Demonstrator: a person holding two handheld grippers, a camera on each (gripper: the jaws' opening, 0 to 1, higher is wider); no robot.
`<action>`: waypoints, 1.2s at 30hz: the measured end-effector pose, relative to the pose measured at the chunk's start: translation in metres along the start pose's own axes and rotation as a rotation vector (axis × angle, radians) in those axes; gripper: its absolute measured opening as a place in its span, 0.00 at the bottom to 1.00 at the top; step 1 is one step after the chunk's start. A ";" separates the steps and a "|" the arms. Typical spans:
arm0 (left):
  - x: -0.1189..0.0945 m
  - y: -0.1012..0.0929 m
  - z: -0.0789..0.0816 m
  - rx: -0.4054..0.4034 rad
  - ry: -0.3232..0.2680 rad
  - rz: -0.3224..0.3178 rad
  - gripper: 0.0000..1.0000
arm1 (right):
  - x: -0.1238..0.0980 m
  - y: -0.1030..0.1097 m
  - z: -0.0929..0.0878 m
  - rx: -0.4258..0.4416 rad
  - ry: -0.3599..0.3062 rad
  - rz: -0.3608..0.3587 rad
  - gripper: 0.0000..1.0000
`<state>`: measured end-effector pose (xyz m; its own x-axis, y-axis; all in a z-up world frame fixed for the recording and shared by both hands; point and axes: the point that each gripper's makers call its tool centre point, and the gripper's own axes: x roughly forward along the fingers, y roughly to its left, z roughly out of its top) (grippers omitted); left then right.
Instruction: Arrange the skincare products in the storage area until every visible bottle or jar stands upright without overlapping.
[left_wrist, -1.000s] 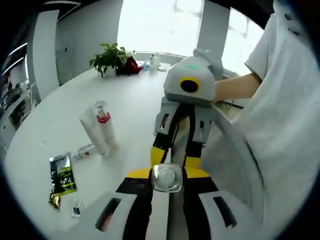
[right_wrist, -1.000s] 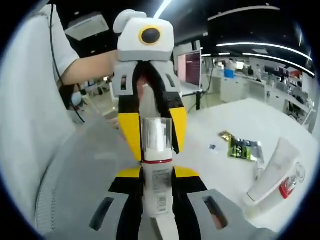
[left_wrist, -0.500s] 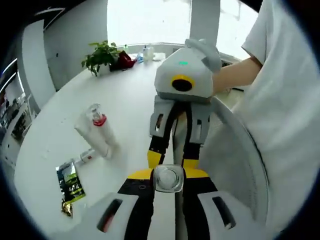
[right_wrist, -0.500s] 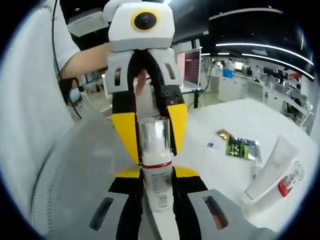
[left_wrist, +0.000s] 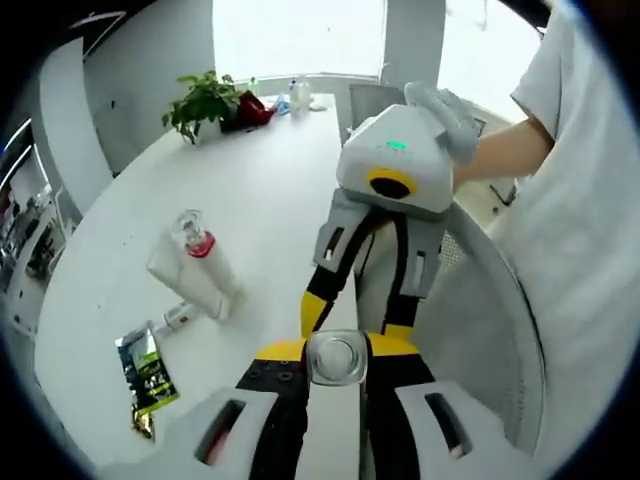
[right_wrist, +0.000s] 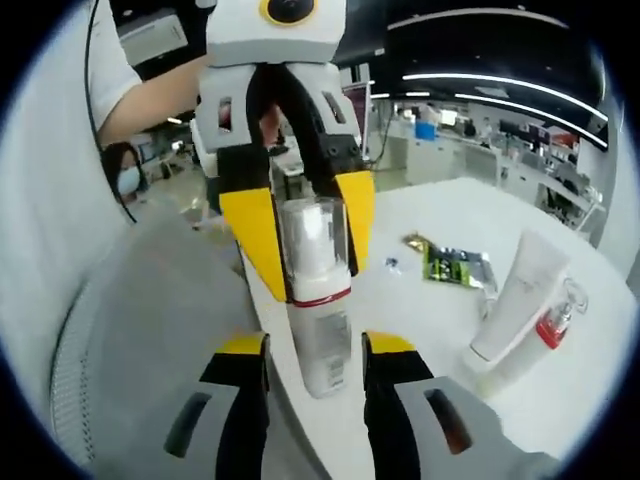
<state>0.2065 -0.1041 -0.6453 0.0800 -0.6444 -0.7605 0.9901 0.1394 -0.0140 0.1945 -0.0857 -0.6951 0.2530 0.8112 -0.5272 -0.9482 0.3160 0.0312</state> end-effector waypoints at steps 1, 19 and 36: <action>0.002 0.002 -0.001 0.008 0.019 0.006 0.24 | -0.001 -0.001 -0.001 0.006 -0.002 -0.008 0.39; 0.029 0.035 -0.014 0.028 0.130 0.028 0.24 | -0.033 -0.052 -0.020 0.175 -0.035 -0.242 0.67; 0.058 0.072 -0.012 0.031 0.187 0.048 0.24 | -0.055 -0.076 -0.032 0.273 -0.067 -0.407 0.92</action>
<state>0.2813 -0.1225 -0.6987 0.1072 -0.4865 -0.8671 0.9890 0.1413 0.0430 0.2466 -0.1700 -0.6962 0.6127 0.6223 -0.4873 -0.6871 0.7240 0.0606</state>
